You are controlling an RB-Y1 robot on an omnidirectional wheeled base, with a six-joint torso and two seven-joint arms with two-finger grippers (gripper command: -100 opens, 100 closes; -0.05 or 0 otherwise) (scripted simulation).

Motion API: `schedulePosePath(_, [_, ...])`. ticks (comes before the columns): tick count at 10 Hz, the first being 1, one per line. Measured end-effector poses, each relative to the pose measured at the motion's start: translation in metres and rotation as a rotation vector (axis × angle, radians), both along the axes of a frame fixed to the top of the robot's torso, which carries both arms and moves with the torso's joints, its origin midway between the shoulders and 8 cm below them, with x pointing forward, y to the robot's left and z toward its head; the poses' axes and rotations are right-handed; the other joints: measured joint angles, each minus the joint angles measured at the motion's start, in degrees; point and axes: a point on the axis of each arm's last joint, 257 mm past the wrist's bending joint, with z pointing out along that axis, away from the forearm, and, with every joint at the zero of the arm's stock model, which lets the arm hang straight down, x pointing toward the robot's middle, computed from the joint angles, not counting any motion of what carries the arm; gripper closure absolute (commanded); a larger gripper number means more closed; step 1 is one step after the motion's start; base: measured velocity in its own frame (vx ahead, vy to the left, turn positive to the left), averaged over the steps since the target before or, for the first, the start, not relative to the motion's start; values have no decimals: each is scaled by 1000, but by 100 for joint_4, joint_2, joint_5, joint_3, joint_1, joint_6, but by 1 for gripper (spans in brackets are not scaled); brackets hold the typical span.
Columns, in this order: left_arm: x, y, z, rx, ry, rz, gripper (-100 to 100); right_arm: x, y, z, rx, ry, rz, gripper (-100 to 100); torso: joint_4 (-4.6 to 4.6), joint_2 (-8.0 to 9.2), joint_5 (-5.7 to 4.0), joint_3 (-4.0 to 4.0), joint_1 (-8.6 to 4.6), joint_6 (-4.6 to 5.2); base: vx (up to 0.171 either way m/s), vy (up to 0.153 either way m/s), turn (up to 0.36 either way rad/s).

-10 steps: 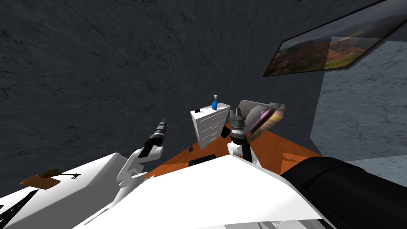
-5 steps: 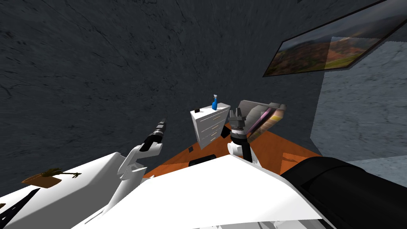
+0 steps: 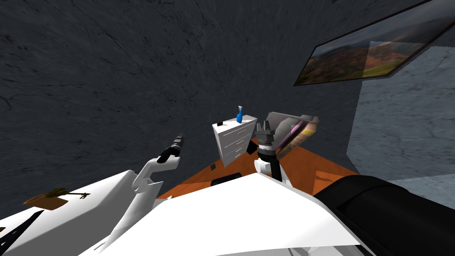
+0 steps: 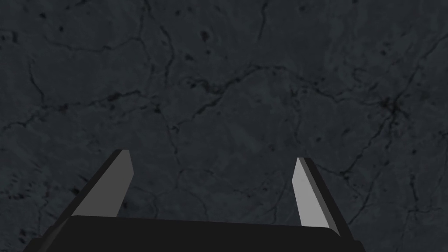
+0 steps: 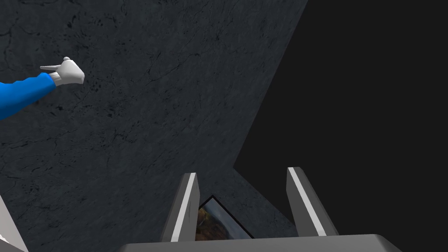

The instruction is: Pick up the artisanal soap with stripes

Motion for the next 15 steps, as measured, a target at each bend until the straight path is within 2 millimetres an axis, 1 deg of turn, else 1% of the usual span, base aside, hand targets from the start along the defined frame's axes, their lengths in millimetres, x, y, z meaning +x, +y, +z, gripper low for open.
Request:
schedulePosePath(1, [-1, 3, -3, -2, 15, 10, -100, 0, 0, 0, 0, 0, 0, 0, 0, 0, 1, 0, 3, 0, 1, -25, -2])
schedulePosePath(2, [6, 15, -3, 7, 32, 31, -100, 0, 0, 0, 0, 0, 0, 0, 0, -3, 0, -1, -2, 1, 3, -32, -1])
schedulePosePath(3, [9, 22, -4, 10, 53, 51, -100, 0, 0, 0, 0, 0, 0, 0, -1, -2, -1, -1, -5, 0, -1, -15, 2])
schedulePosePath(4, [8, 26, -9, 9, 74, 66, -100, 0, 0, 0, 0, 0, 0, 0, 0, 0, 0, 0, -2, 0, -4, -30, -7])
schedulePosePath(6, [13, 46, -10, 17, 112, 111, -100, 0, 0, 0, 0, 0, 0, 0, 0, -1, -2, 0, -6, 0, 1, -26, 0])
schedulePosePath(7, [13, 52, -14, 14, 134, 128, -100, 0, 0, 0, 0, 0, 0, 0, 0, -1, 0, -1, -3, 0, 3, -35, -11])
schedulePosePath(8, [15, 65, -11, 18, 151, 153, -100, 0, 0, 0, 0, 0, 0, 0, 0, -2, -2, -1, -7, 0, 3, -39, -1])
schedulePosePath(9, [17, 76, -13, 16, 175, 178, -100, 0, 0, 0, 0, 0, 0, 0, -1, -2, -2, -2, -8, 0, 3, -23, 1])
schedulePosePath(10, [17, 79, -18, 13, 196, 194, -100, 0, 0, 0, 0, 0, 0, 0, -1, -2, -1, -1, -5, 0, 8, -54, -16])
schedulePosePath(11, [18, 91, -15, 13, 212, 220, -100, 0, 0, 0, 0, 0, 0, 0, -1, -4, -3, -2, -13, 1, 9, -50, -1])
schedulePosePath(12, [21, 99, -14, 9, 231, 243, -100, 0, 0, 0, 0, 0, 0, 0, -1, -5, -3, -3, -14, 1, 7, -20, -2])
schedulePosePath(13, [18, 105, -18, 4, 253, 260, -100, 0, 0, 0, 0, 0, 0, 0, -1, -3, -1, -2, -5, -1, 12, -51, -18])
schedulePosePath(15, [21, 125, -17, -5, 289, 311, -100, 0, 0, 0, 0, 0, 0, 0, -2, -6, -3, -4, -13, 0, 10, -37, -2])
